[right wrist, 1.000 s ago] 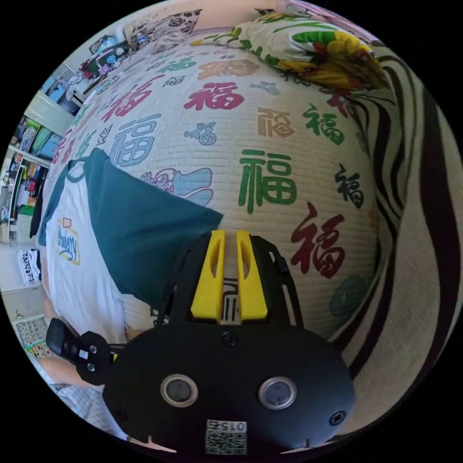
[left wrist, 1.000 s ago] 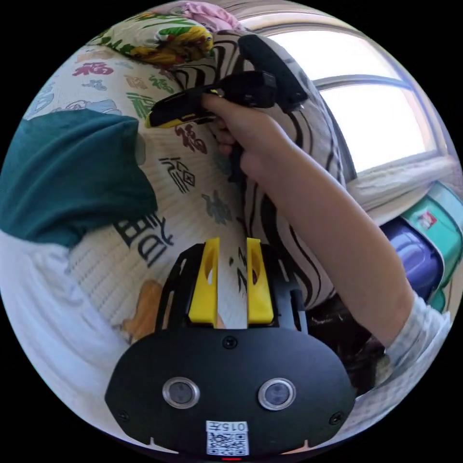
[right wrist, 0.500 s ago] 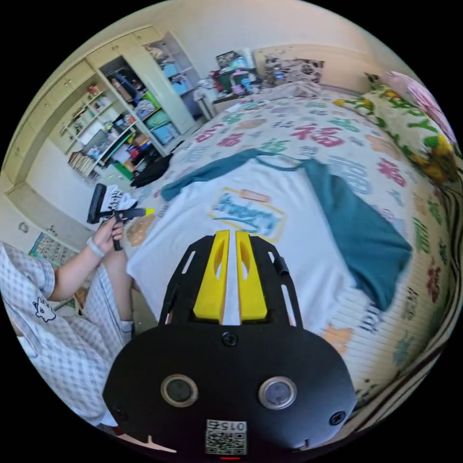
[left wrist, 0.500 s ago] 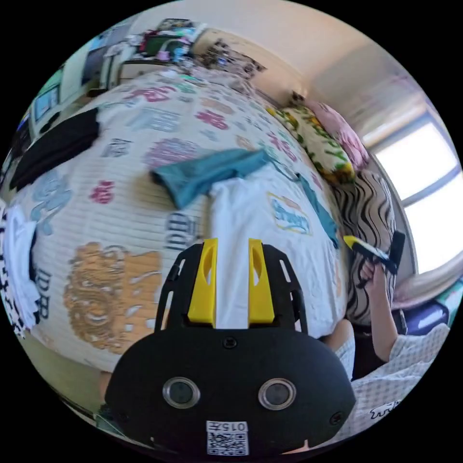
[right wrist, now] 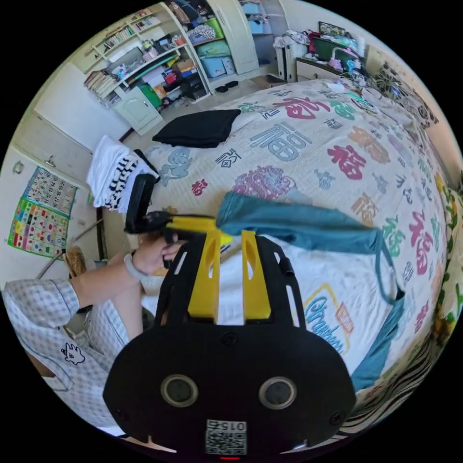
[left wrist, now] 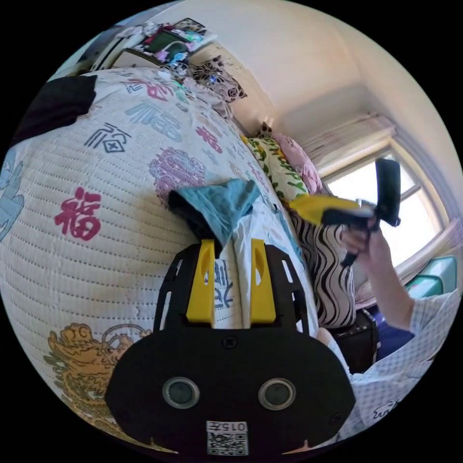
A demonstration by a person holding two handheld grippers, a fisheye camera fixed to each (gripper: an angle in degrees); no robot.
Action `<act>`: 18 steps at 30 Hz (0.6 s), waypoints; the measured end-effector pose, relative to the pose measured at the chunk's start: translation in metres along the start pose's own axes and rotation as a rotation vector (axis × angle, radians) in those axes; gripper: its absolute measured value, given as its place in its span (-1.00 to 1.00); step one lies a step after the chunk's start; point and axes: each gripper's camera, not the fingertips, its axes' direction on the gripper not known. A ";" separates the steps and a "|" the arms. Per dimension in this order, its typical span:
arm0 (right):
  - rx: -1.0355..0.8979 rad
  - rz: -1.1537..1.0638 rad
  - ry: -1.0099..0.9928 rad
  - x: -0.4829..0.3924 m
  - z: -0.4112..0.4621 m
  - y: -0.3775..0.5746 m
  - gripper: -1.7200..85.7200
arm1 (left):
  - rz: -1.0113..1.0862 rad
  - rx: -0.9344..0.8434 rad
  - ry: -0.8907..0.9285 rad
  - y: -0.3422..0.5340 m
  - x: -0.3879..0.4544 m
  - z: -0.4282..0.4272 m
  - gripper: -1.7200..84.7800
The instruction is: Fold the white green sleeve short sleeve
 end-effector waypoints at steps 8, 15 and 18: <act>-0.538 -0.204 0.232 -0.044 0.194 -0.182 -0.64 | 0.056 -0.049 0.071 -0.032 0.015 -0.044 -0.73; -0.556 -0.263 0.423 -0.055 0.255 -0.242 -0.96 | 0.082 -0.045 0.142 -0.044 0.025 -0.082 -0.74; -0.458 -0.201 0.500 -0.040 0.245 -0.268 -0.97 | 0.063 -0.056 0.120 -0.051 0.025 -0.098 -0.72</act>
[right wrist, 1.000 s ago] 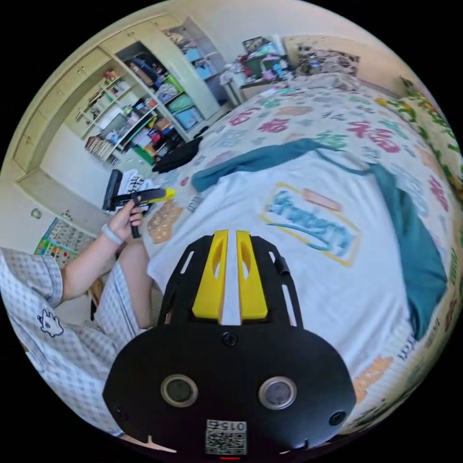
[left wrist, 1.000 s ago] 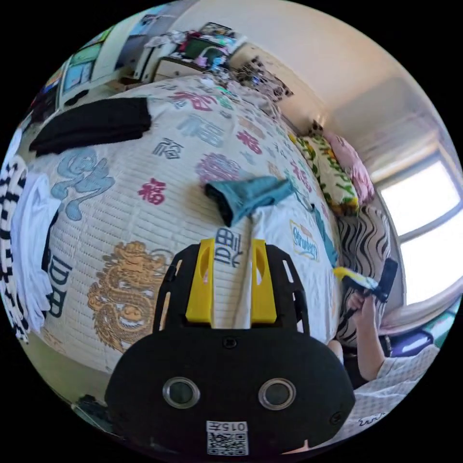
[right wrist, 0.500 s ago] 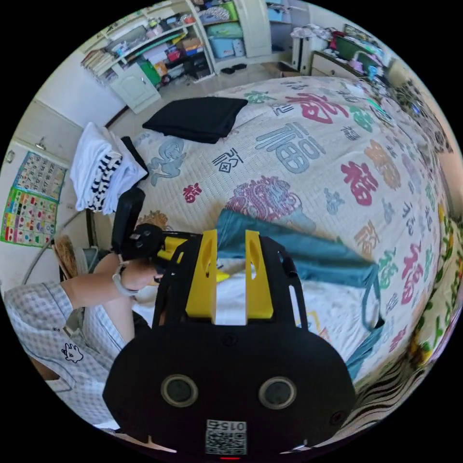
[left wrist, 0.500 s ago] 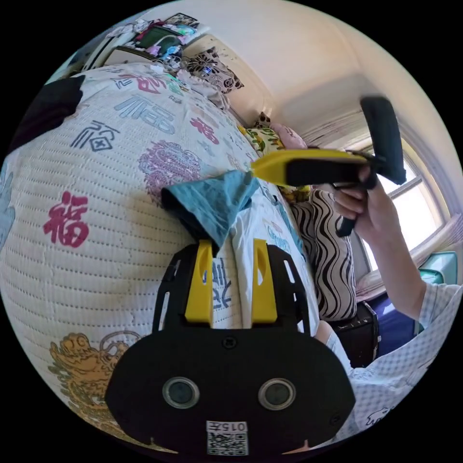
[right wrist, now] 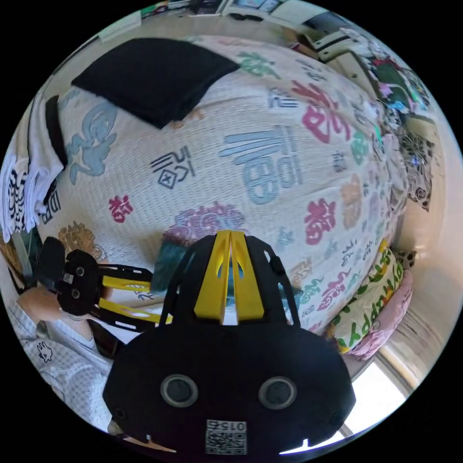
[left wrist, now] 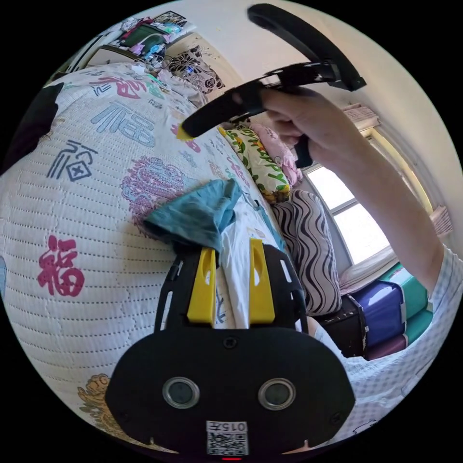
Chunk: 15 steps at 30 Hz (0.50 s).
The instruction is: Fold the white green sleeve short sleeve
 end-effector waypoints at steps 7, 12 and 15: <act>-0.062 -0.085 -0.326 -0.022 0.035 -0.057 -0.77 | 0.082 0.019 -0.060 -0.008 0.024 -0.029 -0.72; -0.263 -0.234 -0.231 -0.079 0.086 -0.095 -0.81 | 0.063 0.040 -0.067 -0.012 0.029 -0.050 -0.73; -0.279 -0.240 -0.144 -0.087 0.100 -0.107 -0.96 | 0.026 0.064 -0.058 -0.013 0.027 -0.064 -0.72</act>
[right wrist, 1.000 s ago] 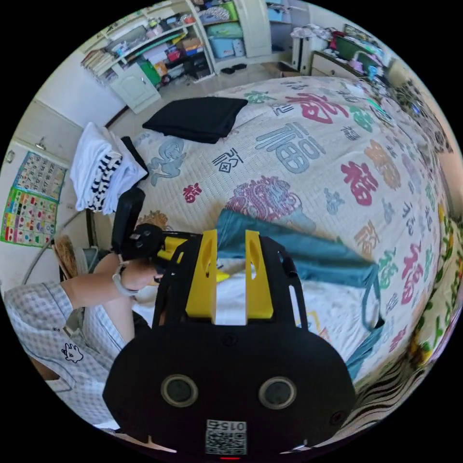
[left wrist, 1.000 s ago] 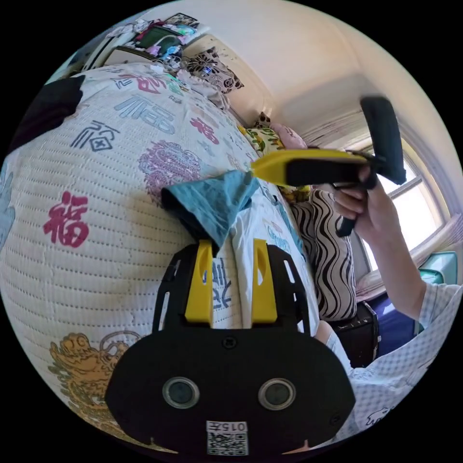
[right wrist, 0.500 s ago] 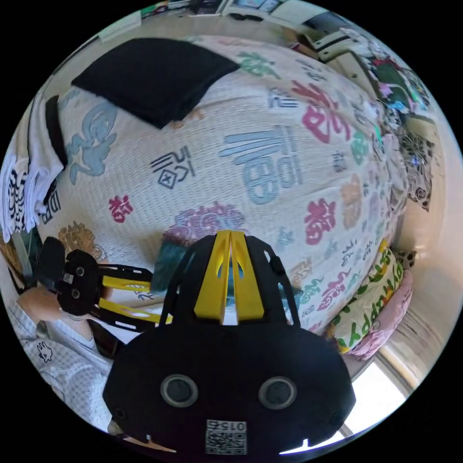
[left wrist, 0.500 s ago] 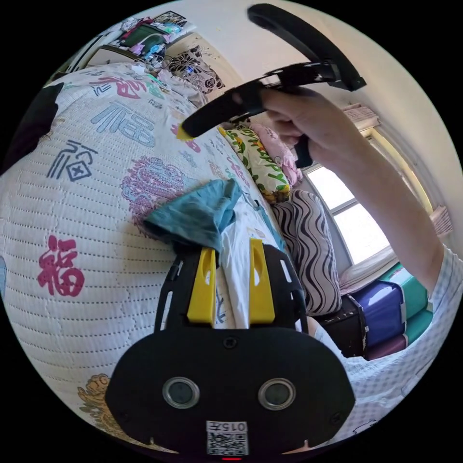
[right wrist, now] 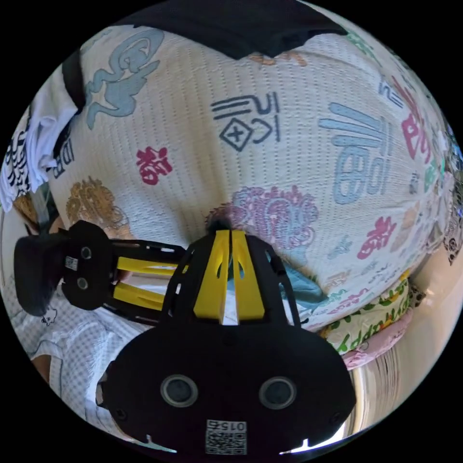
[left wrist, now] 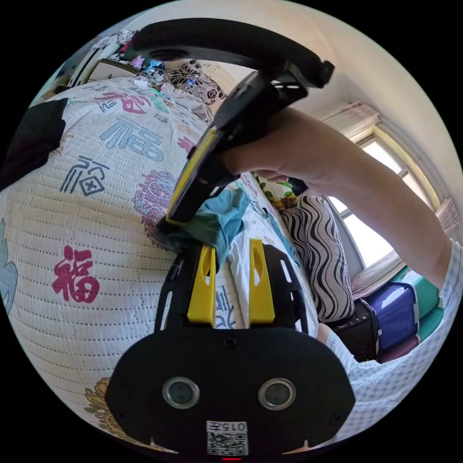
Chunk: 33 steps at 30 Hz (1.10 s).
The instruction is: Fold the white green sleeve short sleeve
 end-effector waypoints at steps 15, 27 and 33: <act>0.502 0.374 0.017 0.038 -0.044 0.029 -0.98 | -0.092 0.020 -0.118 -0.016 -0.016 -0.051 -0.91; 0.502 0.457 -0.045 0.038 -0.011 0.017 -0.98 | -0.191 0.144 -0.029 -0.009 -0.023 -0.106 -0.98; 0.338 0.439 -0.149 0.030 0.017 0.002 -0.97 | -0.276 0.068 -0.035 0.001 -0.035 -0.106 -0.98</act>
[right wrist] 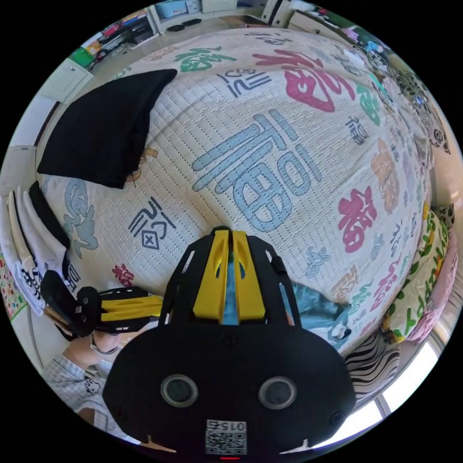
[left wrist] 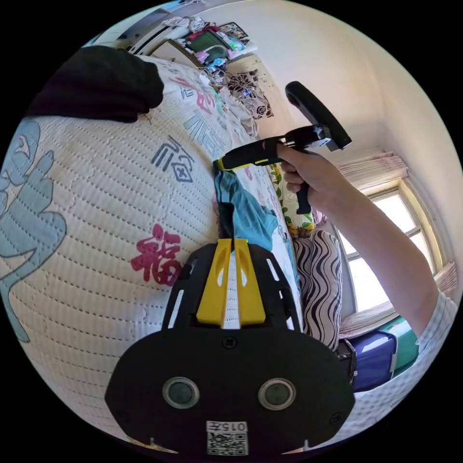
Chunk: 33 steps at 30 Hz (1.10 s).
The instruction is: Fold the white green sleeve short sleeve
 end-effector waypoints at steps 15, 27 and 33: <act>-0.004 -0.168 0.007 0.005 -0.103 0.118 -0.93 | -0.035 0.015 -0.014 0.046 -0.004 -0.007 -0.97; 0.345 -0.256 -0.746 0.061 -0.166 0.328 -0.97 | -0.033 0.047 0.163 0.094 -0.018 -0.007 -0.96; 0.425 0.074 -0.568 0.104 -0.161 0.599 -0.97 | 0.179 0.176 -0.026 0.135 0.019 -0.021 -0.94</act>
